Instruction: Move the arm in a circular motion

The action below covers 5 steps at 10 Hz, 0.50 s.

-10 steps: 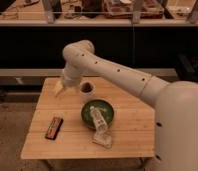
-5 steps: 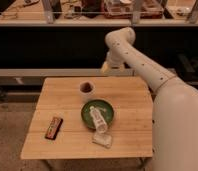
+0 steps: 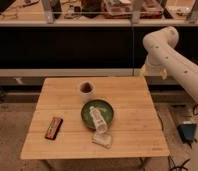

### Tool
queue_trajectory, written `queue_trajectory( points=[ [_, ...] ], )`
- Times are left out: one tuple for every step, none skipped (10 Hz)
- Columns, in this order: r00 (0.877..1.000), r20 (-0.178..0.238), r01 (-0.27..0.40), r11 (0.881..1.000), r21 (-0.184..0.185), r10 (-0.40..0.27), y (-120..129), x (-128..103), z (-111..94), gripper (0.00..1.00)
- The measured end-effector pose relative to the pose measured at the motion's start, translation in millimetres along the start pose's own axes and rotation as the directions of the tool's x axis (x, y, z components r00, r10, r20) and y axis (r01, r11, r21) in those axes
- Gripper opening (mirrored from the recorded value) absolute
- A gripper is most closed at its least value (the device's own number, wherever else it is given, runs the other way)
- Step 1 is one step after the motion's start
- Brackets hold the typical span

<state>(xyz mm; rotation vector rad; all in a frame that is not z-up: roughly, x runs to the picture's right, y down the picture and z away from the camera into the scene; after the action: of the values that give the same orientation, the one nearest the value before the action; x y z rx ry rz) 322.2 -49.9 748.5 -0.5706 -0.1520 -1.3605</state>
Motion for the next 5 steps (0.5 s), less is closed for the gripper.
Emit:
queue_trajectory(
  points=[
    [0.999,0.034,-0.008,1.000,-0.001,0.008,-2,-34,-10,0.70],
    [0.997,0.076,0.031,0.999,0.037,-0.033,-32,-78,-27,0.70],
    [0.991,0.104,0.074,0.994,0.078,-0.082,-61,-107,-38,0.70],
    [0.980,0.132,0.129,0.983,0.130,-0.146,-96,-140,-52,0.70],
    [0.961,0.150,0.199,0.957,0.211,-0.233,-142,-175,-71,0.70]
  ],
)
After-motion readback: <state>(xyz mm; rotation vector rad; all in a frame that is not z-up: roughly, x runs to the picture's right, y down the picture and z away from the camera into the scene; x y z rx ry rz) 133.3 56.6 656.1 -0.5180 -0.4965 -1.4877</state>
